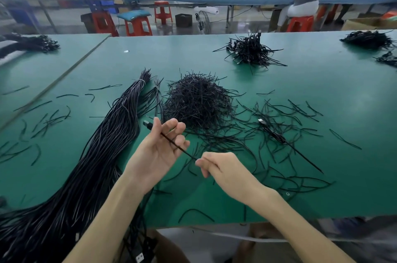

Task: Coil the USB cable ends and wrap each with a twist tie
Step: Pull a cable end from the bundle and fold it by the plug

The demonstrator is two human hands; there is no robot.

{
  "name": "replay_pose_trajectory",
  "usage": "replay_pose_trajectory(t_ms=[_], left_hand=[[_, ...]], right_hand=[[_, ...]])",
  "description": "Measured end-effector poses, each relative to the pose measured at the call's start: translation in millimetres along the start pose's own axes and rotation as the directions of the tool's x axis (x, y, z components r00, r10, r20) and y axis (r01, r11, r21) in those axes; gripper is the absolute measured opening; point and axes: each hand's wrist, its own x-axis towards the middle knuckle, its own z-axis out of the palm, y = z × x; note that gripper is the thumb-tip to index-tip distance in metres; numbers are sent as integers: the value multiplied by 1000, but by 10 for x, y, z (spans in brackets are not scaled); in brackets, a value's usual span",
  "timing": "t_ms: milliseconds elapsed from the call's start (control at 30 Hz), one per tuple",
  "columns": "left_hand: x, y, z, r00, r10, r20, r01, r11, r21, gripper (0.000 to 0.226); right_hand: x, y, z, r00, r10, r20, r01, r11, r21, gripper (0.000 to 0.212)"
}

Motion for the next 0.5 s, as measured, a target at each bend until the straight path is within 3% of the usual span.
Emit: replay_pose_trajectory(t_ms=[233, 367, 500], left_hand=[[-101, 100, 104, 961, -58, 272, -58, 915, 400, 39], [-174, 168, 244, 909, -123, 399, -177, 753, 634, 39], [-255, 226, 360, 878, -319, 358, -119, 579, 807, 37]], right_hand=[[47, 40, -122, 995, -2, 102, 10, 997, -77, 43], [34, 85, -134, 991, -28, 132, 34, 999, -41, 34], [72, 35, -122, 990, -1, 140, 13, 997, -82, 44]])
